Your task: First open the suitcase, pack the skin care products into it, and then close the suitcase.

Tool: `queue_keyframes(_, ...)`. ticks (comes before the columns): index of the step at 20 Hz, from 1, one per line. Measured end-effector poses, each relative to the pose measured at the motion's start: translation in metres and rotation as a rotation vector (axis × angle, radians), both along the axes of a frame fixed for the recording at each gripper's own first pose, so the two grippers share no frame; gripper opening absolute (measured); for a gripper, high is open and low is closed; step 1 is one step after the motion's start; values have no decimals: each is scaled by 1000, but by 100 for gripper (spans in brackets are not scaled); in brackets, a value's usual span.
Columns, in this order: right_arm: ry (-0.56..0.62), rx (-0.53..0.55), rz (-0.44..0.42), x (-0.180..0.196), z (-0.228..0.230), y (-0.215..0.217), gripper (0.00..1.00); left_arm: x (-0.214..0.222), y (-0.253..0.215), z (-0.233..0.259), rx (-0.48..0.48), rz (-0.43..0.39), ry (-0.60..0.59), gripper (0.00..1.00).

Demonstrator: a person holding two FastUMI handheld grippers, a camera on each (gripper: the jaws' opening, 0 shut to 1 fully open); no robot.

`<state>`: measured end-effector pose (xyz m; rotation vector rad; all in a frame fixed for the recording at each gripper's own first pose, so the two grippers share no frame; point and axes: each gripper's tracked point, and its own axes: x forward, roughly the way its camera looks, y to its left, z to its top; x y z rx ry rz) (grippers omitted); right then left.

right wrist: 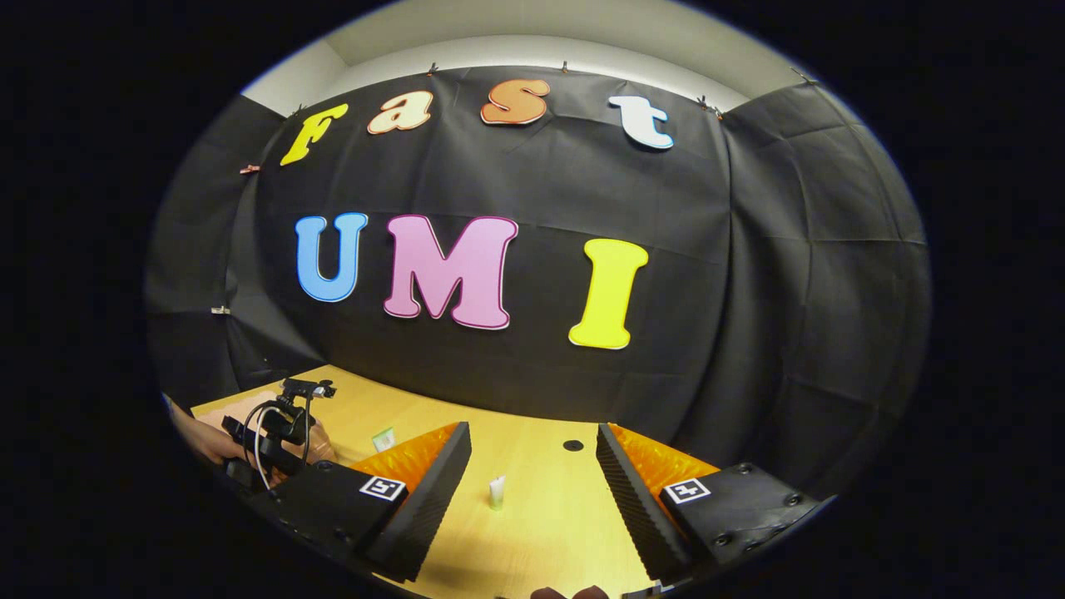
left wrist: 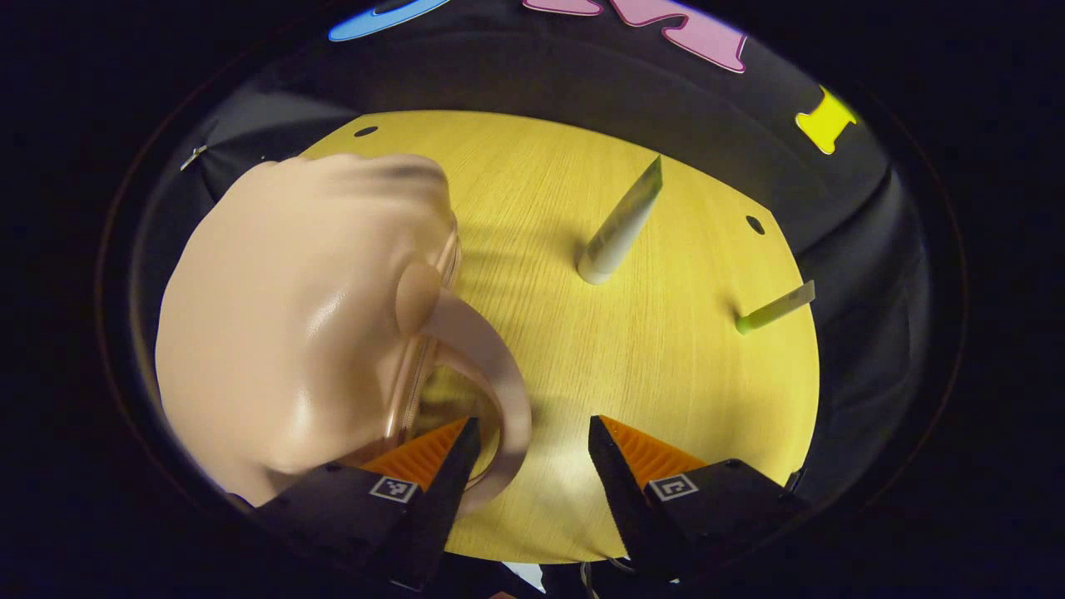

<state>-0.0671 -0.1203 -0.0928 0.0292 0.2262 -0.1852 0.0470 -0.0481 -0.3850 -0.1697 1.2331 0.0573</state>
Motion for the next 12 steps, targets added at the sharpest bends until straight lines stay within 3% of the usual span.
queue_keyframes(2,9,9,-18,-6,-3,-9,96,-3,8,1,25,-16,28,66)
queue_keyframes(3,12,16,-25,-9,-4,-12,96,-3,3,2,15,-50,36,31)
queue_keyframes(5,16,30,-32,-12,-7,-16,96,3,1,22,23,-122,5,21)
queue_keyframes(8,25,15,-22,-13,-12,-15,96,16,11,67,84,-201,-89,15)
queue_keyframes(10,10,-21,3,-7,-8,-11,96,23,15,101,31,-181,-129,14)
queue_keyframes(12,-6,19,60,0,-7,4,96,24,38,141,2,-157,-179,14)
